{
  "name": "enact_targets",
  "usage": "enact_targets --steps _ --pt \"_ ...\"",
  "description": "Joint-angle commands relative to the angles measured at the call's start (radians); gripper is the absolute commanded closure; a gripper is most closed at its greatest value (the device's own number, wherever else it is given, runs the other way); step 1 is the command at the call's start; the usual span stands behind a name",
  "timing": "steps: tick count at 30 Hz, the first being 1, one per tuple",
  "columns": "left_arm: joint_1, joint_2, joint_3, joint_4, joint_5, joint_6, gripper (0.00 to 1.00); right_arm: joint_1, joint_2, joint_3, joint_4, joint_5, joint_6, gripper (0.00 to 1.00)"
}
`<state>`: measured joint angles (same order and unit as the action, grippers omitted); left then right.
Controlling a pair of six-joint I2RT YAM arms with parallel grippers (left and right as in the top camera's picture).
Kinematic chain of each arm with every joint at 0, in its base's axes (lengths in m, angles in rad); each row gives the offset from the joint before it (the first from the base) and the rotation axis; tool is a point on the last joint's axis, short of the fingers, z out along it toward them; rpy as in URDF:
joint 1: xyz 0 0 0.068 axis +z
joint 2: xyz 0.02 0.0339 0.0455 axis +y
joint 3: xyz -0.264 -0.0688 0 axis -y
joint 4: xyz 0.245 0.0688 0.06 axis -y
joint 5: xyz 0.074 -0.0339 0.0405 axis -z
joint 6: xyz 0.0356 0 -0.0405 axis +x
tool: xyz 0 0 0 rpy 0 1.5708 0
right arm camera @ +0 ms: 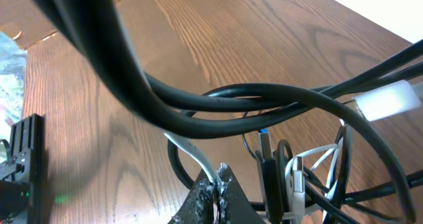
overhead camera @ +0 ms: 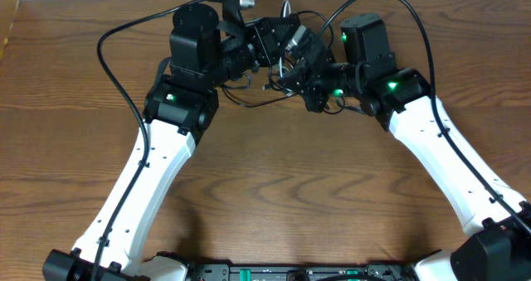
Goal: Untangle cables
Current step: 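Hold the cables with both grippers and lift them above the table center, then open both grippers and drop the cable bundle onto the table center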
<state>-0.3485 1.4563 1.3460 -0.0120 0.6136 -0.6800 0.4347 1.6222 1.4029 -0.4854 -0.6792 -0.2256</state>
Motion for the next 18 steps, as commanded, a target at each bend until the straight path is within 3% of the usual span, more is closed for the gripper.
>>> enact_targets --steps 1,9,18 --pt "-0.021 -0.014 0.009 0.006 0.024 0.025 0.92 0.003 -0.001 0.003 -0.014 -0.006 0.005 0.99" --pt "-0.012 -0.014 0.009 0.002 -0.017 0.058 0.93 -0.030 -0.001 0.003 -0.032 -0.004 0.005 0.99" --pt "0.085 -0.014 0.009 -0.056 -0.023 0.058 0.92 -0.101 -0.001 0.003 -0.071 -0.005 0.005 0.99"
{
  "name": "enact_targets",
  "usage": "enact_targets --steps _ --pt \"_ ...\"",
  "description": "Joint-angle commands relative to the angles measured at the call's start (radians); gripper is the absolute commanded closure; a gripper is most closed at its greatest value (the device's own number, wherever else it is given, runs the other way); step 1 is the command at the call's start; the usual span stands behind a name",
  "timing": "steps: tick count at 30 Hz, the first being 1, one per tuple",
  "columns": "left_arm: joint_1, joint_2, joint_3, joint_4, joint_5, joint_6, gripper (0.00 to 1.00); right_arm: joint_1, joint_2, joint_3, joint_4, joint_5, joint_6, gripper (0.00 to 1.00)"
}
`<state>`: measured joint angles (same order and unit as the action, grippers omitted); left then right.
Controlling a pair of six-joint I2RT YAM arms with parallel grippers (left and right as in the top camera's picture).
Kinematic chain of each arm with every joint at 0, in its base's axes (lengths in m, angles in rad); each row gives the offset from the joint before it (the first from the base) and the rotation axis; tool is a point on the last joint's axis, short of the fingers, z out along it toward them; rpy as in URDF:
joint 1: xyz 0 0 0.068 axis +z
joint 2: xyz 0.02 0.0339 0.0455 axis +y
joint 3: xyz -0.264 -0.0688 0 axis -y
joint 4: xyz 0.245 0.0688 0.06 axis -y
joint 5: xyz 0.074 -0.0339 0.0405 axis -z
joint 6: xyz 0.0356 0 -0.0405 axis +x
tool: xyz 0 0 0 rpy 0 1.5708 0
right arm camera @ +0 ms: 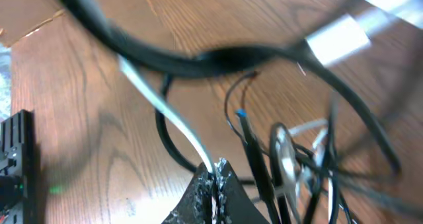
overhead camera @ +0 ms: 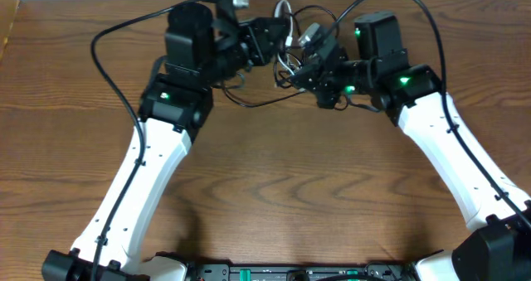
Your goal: Untangle cables
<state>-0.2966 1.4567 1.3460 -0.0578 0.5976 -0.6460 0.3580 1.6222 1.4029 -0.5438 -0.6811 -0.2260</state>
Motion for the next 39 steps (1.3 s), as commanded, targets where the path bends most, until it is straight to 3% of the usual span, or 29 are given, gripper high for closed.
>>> enact_targets --steps 1,15,20,25,38,39 --pt "0.039 -0.015 0.009 -0.017 -0.004 0.024 0.92 -0.028 -0.001 0.003 -0.018 -0.003 0.005 0.99" --pt "0.046 -0.015 0.009 -0.092 -0.016 0.120 0.92 -0.122 -0.001 0.003 -0.048 -0.002 0.006 0.99" --pt "0.050 -0.015 0.009 -0.138 -0.015 0.161 0.83 -0.195 -0.003 0.003 -0.100 -0.002 0.006 0.99" --pt "0.050 -0.015 0.009 -0.212 -0.015 0.210 0.83 -0.277 -0.019 0.003 -0.138 -0.007 0.005 0.99" --pt "0.049 -0.015 0.009 -0.256 -0.004 0.212 0.83 -0.347 -0.077 0.003 -0.250 0.088 0.020 0.99" --pt "0.049 -0.015 0.009 -0.269 -0.005 0.213 0.83 -0.344 -0.077 0.001 -0.268 0.087 0.020 0.94"
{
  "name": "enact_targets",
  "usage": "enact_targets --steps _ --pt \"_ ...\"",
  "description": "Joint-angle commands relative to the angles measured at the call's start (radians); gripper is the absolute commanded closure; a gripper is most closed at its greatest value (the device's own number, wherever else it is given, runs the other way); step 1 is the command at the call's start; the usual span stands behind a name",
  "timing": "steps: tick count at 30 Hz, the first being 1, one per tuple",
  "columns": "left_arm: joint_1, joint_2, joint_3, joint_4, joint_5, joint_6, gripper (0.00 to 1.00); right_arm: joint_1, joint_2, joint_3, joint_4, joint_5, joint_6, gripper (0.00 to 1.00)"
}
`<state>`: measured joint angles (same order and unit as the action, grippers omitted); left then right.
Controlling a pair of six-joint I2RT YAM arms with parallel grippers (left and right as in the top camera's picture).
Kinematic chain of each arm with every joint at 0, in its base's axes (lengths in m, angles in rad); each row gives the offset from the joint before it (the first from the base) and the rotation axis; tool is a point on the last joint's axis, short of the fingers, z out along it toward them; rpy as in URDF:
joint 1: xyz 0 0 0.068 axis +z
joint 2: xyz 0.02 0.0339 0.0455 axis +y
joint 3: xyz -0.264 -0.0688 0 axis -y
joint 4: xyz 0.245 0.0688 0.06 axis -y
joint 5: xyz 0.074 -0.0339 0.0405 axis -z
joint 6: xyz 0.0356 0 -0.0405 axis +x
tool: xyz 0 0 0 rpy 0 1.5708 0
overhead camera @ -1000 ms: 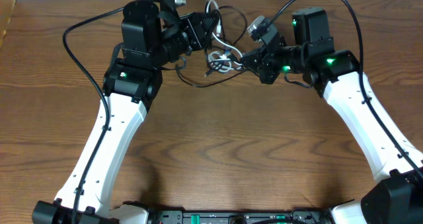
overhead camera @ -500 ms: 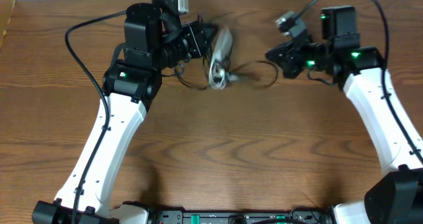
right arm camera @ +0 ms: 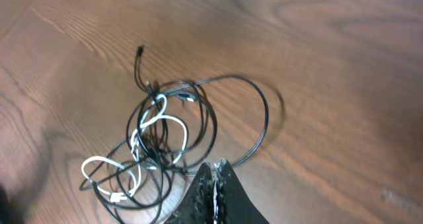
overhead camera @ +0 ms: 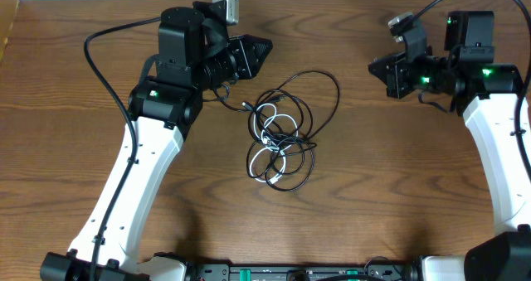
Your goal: Untangle cables
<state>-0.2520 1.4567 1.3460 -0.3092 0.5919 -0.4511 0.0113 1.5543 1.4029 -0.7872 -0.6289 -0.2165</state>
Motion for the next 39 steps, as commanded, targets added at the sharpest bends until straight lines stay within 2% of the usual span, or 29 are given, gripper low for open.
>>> enact_targets --steps 1,2,3,4,8,10,20,28,35,39 --pt "0.004 -0.015 0.009 -0.030 -0.002 0.023 0.83 0.007 -0.009 0.000 -0.036 0.035 0.010 0.82" --pt "0.004 -0.015 0.009 -0.046 -0.008 0.039 0.83 0.012 -0.009 -0.002 -0.045 0.040 0.010 0.64" --pt "0.004 -0.015 0.009 -0.070 -0.036 0.055 0.75 0.019 -0.009 -0.006 -0.051 0.048 0.015 0.44" --pt "0.005 -0.015 0.009 -0.095 -0.082 0.055 0.73 0.028 -0.009 -0.012 -0.052 0.055 0.034 0.43" --pt "0.005 -0.015 0.008 -0.182 -0.270 0.067 0.72 0.072 -0.009 -0.046 -0.039 0.105 0.143 0.43" --pt "0.006 -0.015 0.007 -0.204 -0.279 0.124 0.72 0.119 -0.009 -0.079 -0.036 0.209 0.265 0.48" --pt "0.053 -0.015 0.006 -0.229 -0.279 0.129 0.72 0.333 -0.009 -0.220 -0.024 0.348 0.740 0.47" --pt "0.079 -0.015 0.006 -0.233 -0.260 0.129 0.72 0.476 -0.010 -0.298 0.045 0.407 0.909 0.43" --pt "0.077 -0.015 0.006 -0.236 -0.234 0.129 0.72 0.587 -0.009 -0.307 0.114 0.568 1.093 0.44" --pt "0.077 -0.015 0.006 -0.236 -0.234 0.129 0.72 0.646 -0.009 -0.307 0.113 0.639 1.186 0.41"
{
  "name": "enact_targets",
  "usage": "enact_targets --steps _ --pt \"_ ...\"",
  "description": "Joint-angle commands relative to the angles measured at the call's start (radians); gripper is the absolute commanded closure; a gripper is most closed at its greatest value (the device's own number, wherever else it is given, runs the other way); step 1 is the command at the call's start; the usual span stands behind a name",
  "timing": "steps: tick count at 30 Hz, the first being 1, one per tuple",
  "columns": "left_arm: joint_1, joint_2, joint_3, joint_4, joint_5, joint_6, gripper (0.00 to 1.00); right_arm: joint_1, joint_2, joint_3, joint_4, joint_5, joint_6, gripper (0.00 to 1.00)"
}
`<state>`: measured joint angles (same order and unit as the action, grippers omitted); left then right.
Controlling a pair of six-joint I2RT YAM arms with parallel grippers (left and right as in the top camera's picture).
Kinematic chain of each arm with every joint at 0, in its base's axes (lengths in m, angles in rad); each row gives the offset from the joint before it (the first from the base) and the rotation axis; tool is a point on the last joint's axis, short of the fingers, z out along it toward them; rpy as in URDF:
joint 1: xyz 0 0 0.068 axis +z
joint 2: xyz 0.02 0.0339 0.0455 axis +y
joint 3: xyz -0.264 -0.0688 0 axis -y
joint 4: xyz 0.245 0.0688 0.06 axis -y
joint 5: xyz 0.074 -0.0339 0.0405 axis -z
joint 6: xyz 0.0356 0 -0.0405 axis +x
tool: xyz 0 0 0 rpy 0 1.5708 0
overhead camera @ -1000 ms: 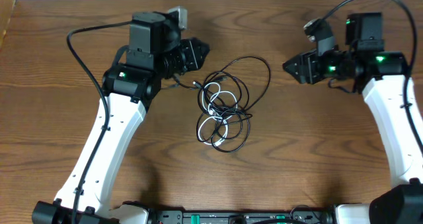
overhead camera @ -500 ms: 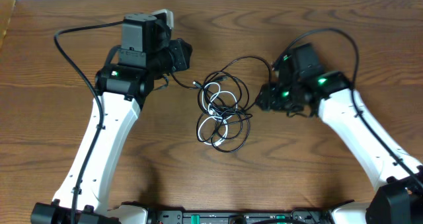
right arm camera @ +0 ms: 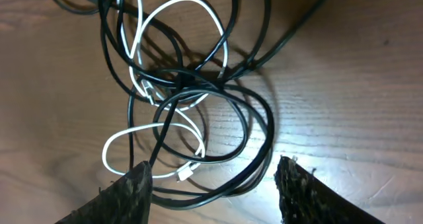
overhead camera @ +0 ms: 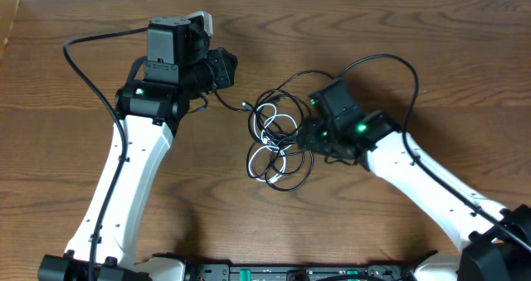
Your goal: Untangle cables
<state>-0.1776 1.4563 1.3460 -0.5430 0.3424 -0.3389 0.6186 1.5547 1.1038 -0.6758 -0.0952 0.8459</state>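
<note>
A tangle of thin black cables (overhead camera: pixel 292 180) and a white cable (overhead camera: pixel 264 113) lies on the wooden table (overhead camera: pixel 249 223) at mid-table. In the right wrist view, black loops (right arm camera: pixel 267 128) cross over white loops (right arm camera: pixel 106 152), and a white plug lies near the bottom. My right gripper (right arm camera: pixel 215 184) is open and low over the tangle's right side, its fingertips (right arm camera: pixel 135 184) straddling black strands without gripping them. From overhead the right gripper (overhead camera: pixel 305 140) sits at the heap's edge. My left gripper (overhead camera: pixel 226 68) is off to the upper left, clear of the cables, fingers together.
Each arm's own thick black lead arcs above the table, the left arm's lead (overhead camera: pixel 83 41) at the far left and the right arm's lead (overhead camera: pixel 390 59) over the right arm. A loose black plug end (overhead camera: pixel 243 107) points toward the left gripper.
My right gripper was shut, high at the table's far right, away from the tangle. Now it is open and low over the tangle's right side. The left arm has drawn back to the left.
Both grippers first met at the back of the table with the tangle lifted between them, the right shut on a white cable. Later the tangle lay on mid-table with both grippers apart and holding nothing. Now the right one is open over the heap.
</note>
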Motion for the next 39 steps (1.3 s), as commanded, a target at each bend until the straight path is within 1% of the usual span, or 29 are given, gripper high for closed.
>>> enact_targets --steps 1,2,6,10,14,21,22,23,24,25,28,32,35,37,38,39 --pt "0.002 -0.014 0.006 -0.002 0.016 0.017 0.72 0.053 -0.010 -0.008 -0.005 0.122 0.146 0.40" --pt "0.002 -0.014 0.006 -0.002 0.016 0.017 0.72 0.064 -0.010 -0.008 -0.014 0.139 0.169 0.39" --pt "0.002 -0.014 0.006 -0.002 0.033 0.017 0.72 0.105 -0.009 -0.009 -0.032 0.195 0.217 0.38" --pt "0.002 -0.014 0.006 -0.001 0.065 0.017 0.72 0.129 0.010 -0.013 -0.031 0.208 0.257 0.37" --pt "0.002 -0.014 0.006 -0.002 0.065 0.017 0.72 0.143 0.060 -0.014 -0.019 0.208 0.286 0.35" --pt "0.002 -0.014 0.006 -0.002 0.065 0.017 0.72 0.147 0.120 -0.014 0.034 0.190 0.282 0.41" --pt "0.002 -0.014 0.006 -0.002 0.065 0.017 0.72 0.148 0.126 -0.014 0.036 0.190 0.282 0.45" --pt "0.002 -0.014 0.006 -0.002 0.065 0.017 0.72 0.148 0.129 -0.014 0.037 0.190 0.282 0.56" --pt "0.002 -0.014 0.006 -0.002 0.065 0.017 0.72 0.148 0.133 -0.014 0.039 0.193 0.282 0.84" --pt "0.002 -0.014 0.006 -0.002 0.066 0.017 0.72 0.147 0.133 -0.014 0.043 0.198 0.279 0.99" --pt "0.002 -0.014 0.006 -0.006 0.069 0.017 0.72 0.129 0.133 -0.013 0.111 0.221 0.204 0.99" --pt "0.002 -0.014 0.006 -0.034 0.069 0.017 0.72 0.045 0.132 -0.009 0.284 0.204 0.041 0.99" --pt "0.002 -0.014 0.006 -0.058 0.069 0.019 0.72 -0.068 0.132 0.029 0.358 0.076 -0.064 0.99" --pt "0.002 -0.014 0.006 -0.068 0.079 0.035 0.72 -0.154 0.132 0.077 0.356 -0.026 -0.094 0.99" --pt "0.002 -0.014 0.006 -0.074 0.101 0.048 0.72 -0.233 0.132 0.129 0.344 -0.126 -0.127 0.99" --pt "0.002 -0.014 0.006 -0.074 0.120 0.059 0.71 -0.280 0.132 0.164 0.338 -0.192 -0.155 0.99"
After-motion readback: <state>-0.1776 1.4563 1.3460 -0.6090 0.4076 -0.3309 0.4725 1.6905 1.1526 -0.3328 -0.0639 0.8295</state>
